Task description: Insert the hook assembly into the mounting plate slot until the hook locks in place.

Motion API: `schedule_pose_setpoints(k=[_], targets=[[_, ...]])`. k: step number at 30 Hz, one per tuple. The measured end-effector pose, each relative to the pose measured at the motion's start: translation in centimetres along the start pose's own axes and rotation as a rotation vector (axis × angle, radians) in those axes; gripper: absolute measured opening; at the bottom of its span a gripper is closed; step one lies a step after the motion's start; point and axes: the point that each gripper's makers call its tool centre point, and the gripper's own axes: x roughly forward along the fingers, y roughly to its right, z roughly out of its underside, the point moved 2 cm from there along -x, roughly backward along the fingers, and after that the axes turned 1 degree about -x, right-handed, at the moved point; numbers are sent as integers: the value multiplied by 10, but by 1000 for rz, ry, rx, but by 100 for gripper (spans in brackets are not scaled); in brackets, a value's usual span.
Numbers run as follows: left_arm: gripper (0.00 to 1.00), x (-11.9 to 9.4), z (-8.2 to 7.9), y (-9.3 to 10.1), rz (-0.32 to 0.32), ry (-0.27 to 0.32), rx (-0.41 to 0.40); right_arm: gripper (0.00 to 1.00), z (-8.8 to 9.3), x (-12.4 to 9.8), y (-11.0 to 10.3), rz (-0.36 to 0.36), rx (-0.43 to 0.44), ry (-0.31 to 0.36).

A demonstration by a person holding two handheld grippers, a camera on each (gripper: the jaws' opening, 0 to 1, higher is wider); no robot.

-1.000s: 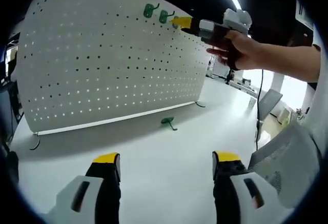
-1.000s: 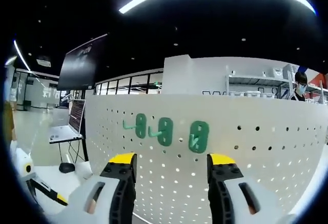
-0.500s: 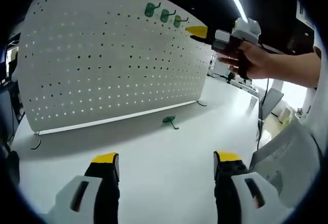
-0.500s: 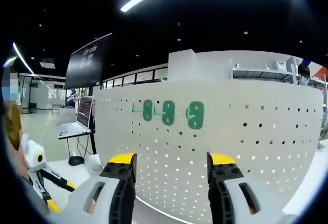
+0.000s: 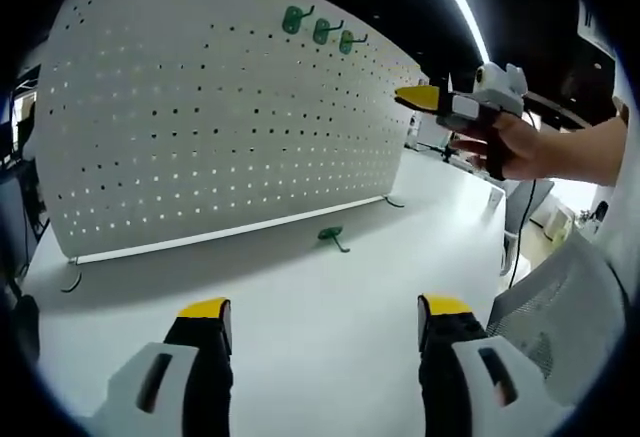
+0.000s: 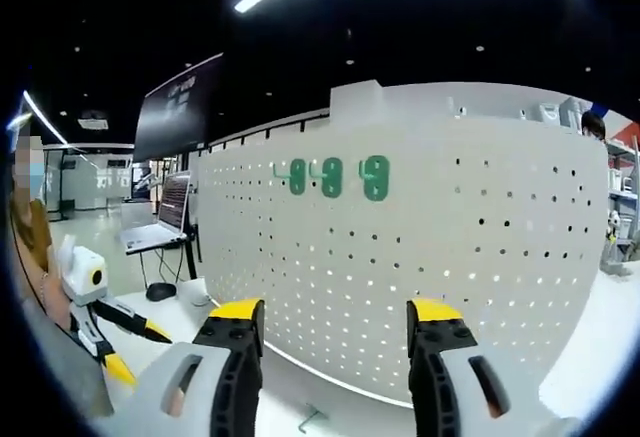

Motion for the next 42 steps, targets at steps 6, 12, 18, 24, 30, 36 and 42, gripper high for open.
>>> schedule_pose_setpoints(k=[6,12,18,24,30,36,42], targets=[[78,0,0,-1,-1,-1,0,56,10,-8,-3,-6,7,-18],[79,-1,0,-1,-2,0,-2,57,24,-18,-5,-13,19,-50],[79,0,0,-1,-1,-2,-5,58,39,-30,-6,-7,35,-84],[79,-1,1,-1,-1,-2,-4,58,50,-40,-6,-5,46,-111],[79,-1,0,-2,-3,-1,-6,58,60,-48,-8,-19,56,-138],[79,-1,0,-1,0,-3,-6,58,74,-57,-11,-31,68,-171],[79,1,-1,-1,8,-5,-4,59,85,-67,-13,-38,85,-199]])
